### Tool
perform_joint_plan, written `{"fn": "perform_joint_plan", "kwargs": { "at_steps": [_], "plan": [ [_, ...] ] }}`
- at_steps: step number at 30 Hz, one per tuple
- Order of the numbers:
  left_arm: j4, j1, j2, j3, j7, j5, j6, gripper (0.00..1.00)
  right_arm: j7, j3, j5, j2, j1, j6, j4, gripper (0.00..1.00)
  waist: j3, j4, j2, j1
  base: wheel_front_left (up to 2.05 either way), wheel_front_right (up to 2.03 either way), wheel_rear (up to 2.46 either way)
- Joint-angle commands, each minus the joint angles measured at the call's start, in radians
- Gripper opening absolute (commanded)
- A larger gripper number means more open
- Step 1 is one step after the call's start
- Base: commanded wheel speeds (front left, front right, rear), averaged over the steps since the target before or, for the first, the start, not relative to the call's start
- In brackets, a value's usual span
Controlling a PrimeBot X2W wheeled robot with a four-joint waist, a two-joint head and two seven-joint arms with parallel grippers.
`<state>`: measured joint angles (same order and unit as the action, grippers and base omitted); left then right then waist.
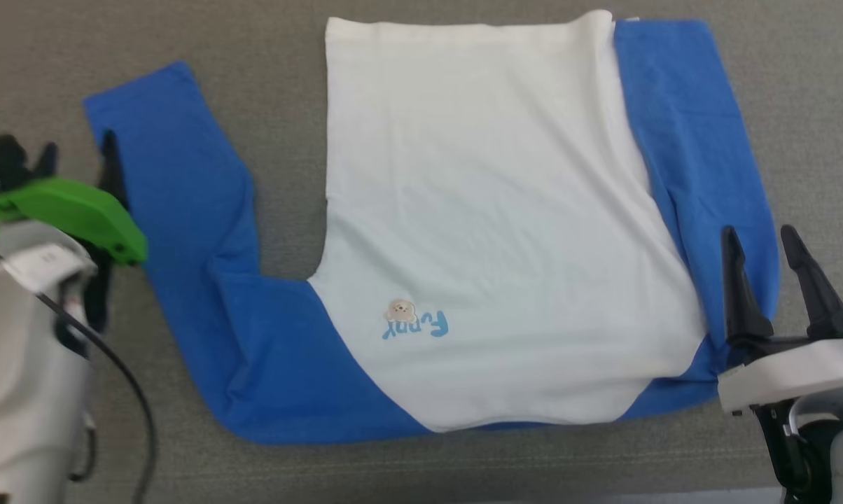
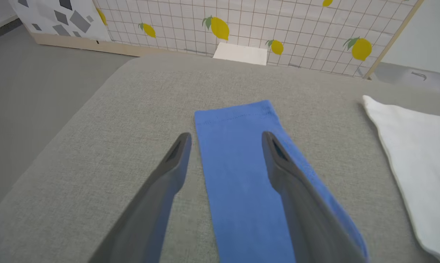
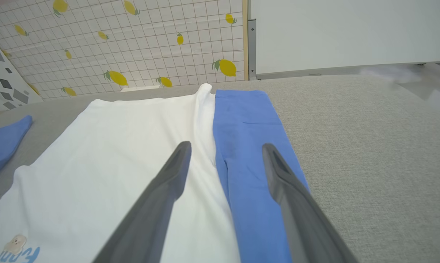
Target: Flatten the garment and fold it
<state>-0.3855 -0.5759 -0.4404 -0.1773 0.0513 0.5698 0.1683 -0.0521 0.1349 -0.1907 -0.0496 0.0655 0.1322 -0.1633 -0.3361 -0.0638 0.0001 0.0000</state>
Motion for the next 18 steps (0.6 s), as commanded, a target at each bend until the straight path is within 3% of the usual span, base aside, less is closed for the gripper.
{"fn": "perform_joint_plan", "kwargs": {
  "at_steps": [1,8,13,18],
  "plan": [
    [-0.021,-0.045,-0.037,-0.001,0.025,-0.017,-0.015,1.00,0.008,-0.007,0.003,-0.001,0.023,-0.002,-0.012,1.00,-0.085,-0.052,-0.0001,0.0000,0.00,0.00,0.00],
    [-0.098,-0.193,-0.164,0.020,0.214,0.018,-0.070,1.00,0.027,-0.022,-0.012,-0.001,0.062,-0.002,-0.033,1.00,-0.178,-0.094,-0.0001,0.0000,0.00,0.00,0.00],
    [-0.117,-0.233,-0.212,0.028,0.365,0.046,-0.055,1.00,0.044,-0.033,-0.022,-0.001,0.073,-0.002,-0.020,1.00,-0.210,-0.112,-0.0001,0.0000,0.00,0.00,0.00],
    [-0.096,-0.250,-0.220,0.047,0.426,0.076,-0.028,1.00,0.059,-0.044,-0.034,-0.001,0.084,-0.002,-0.007,1.00,-0.232,-0.121,-0.0001,0.0000,0.00,0.00,0.00]
  ]
}}
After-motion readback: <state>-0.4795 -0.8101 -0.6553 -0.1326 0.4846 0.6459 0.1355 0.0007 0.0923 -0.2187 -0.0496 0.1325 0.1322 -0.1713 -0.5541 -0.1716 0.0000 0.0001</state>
